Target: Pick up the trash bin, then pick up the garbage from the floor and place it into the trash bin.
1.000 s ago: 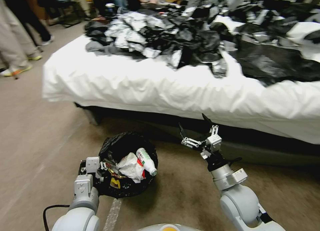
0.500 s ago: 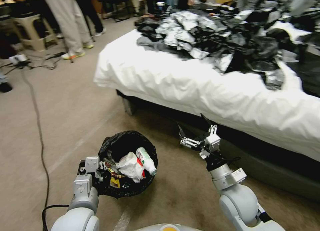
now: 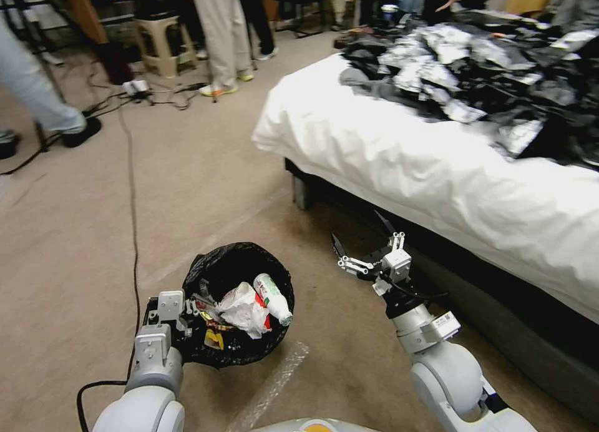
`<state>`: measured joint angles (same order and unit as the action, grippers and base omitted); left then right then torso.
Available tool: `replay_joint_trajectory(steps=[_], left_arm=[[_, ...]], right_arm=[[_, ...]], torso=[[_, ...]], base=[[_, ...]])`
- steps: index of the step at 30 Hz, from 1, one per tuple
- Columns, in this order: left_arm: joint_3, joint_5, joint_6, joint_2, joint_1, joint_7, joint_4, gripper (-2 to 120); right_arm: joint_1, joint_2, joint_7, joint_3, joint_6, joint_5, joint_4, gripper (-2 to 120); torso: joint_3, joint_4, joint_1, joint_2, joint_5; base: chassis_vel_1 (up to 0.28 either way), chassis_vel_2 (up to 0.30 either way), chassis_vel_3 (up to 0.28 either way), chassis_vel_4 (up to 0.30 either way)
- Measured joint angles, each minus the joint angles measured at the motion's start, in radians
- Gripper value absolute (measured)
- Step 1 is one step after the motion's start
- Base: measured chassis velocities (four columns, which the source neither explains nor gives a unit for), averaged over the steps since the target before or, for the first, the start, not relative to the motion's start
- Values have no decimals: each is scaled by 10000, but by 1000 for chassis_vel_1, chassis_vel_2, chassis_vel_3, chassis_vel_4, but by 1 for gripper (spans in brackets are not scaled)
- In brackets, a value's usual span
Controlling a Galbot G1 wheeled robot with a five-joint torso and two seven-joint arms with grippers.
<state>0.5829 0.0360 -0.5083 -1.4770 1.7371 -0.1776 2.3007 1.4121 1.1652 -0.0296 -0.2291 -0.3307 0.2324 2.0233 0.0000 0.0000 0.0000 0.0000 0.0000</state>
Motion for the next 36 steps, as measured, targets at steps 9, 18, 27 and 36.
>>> replay_joint_trajectory(steps=[9,18,27,36], left_arm=[[-2,49,-49,5,-94,-5,0,1],[-15,62,-51,-3,-134,-19,-7,1],[-47,42,13,-23,-204,-34,-74,1],[-47,23,81,-29,-215,-32,-90,1]], right_arm=[[1,24,-25,-14,11,5,10,100],[-13,35,-31,16,42,5,10,100],[-10,54,-41,17,45,6,10,100],[-19,49,-48,14,58,6,50,100]], torso=[[0,0,0,0,0],[0,1,0,0,0],[0,-4,0,0,0],[0,-1,0,0,0]], base=[[137,132,129,128],[123,118,113,118],[58,51,54,44],[0,0,0,0]])
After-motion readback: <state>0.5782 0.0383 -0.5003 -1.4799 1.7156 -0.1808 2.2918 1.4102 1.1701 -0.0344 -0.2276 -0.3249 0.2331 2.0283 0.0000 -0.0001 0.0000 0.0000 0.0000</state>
